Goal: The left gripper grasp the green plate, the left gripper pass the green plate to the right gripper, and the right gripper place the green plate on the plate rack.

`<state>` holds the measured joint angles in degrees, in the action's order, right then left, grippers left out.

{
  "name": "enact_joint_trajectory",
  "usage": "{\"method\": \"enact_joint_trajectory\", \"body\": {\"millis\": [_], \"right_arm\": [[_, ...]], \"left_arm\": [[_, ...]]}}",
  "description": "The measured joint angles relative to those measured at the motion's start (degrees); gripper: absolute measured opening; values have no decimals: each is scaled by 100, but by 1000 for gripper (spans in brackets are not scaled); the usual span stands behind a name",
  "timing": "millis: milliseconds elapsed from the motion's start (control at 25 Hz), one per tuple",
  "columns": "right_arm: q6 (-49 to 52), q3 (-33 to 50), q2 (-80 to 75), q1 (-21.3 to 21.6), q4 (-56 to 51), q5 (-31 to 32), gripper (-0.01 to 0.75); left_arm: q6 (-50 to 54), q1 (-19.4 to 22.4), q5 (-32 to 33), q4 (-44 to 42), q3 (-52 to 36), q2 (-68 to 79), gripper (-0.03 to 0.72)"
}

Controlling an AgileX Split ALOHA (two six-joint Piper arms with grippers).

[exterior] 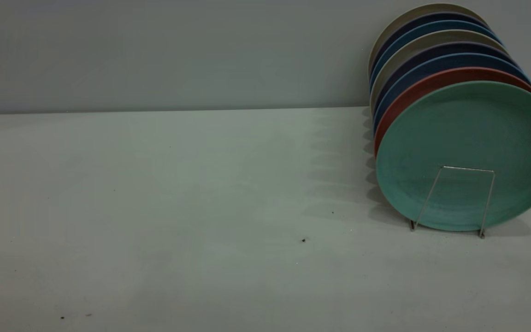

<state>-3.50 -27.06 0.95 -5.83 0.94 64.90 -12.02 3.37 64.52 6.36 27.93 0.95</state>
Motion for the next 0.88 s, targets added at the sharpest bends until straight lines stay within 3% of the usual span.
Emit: {"method": "enact_joint_trajectory", "body": {"millis": [600,880], "right_arm": [[6,0,2,0,5,0,324],[6,0,2,0,5,0,279]], "left_arm": [[0,-531,160,43,37,-220,592],[0,-545,160,43,37,-220,592]]}}
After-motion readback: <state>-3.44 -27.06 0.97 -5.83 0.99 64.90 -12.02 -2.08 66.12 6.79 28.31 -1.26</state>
